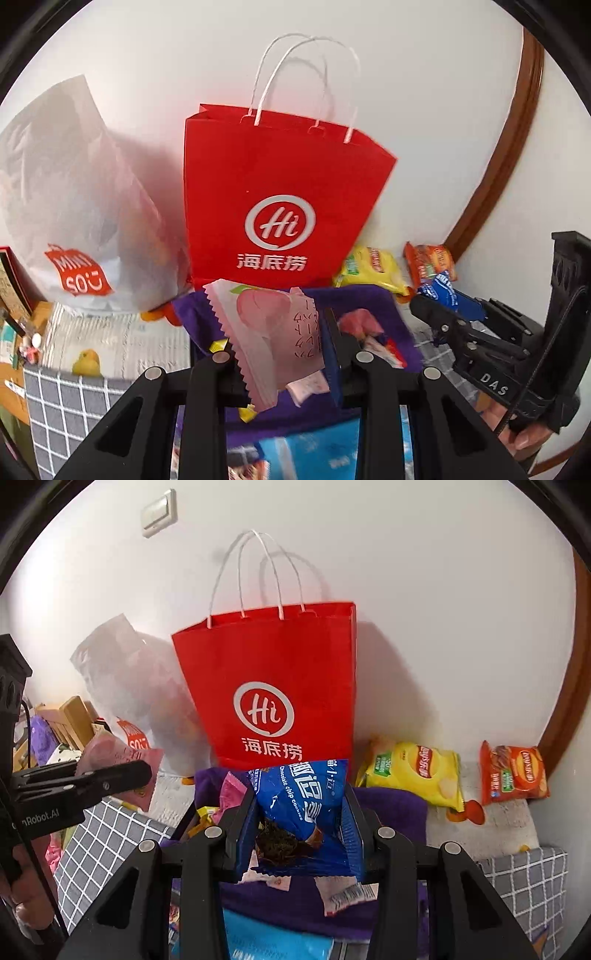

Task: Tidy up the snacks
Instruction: 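Carry the blue chip bag and pink peach packet up to the purple towel, then lower both held packets onto the purple towel and open both tools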

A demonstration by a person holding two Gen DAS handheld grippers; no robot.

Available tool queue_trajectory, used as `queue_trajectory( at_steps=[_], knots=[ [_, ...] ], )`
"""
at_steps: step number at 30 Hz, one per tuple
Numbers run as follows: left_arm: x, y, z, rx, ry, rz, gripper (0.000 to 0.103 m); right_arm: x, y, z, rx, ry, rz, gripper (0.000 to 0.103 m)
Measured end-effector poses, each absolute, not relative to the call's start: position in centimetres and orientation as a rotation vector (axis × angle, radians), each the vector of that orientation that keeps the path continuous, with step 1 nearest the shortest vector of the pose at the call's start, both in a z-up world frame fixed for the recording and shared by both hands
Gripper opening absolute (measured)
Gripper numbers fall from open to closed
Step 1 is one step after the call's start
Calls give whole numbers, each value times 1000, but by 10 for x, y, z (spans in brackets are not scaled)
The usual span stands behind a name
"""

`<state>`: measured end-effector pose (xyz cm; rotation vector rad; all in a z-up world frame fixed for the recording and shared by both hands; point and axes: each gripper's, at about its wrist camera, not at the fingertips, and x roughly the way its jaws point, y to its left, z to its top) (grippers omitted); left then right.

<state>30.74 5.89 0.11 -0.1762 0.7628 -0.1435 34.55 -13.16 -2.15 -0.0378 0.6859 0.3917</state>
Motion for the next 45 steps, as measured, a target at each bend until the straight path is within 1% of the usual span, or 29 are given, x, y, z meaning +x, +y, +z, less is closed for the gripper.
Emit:
queue_trajectory(
  at_steps=[5,9,18,28,45],
  knots=[
    [322,61,-30,-173,818,-158,28,366,-135,-52,-37,741,397,41],
    [327,62,-38,-176,829,-168,28,375,-141,-68,-64,776,399,41],
    [336,71,-53,-204,868,-153,28,388,-161,-80,-46,821,375,41],
    [346,65,-67,-225,908,-173,28,395,-152,-101,-105,916,381,41],
    [358,46,-93,-244,963,-225,28,403,-144,-129,-148,1002,384,42]
  ],
)
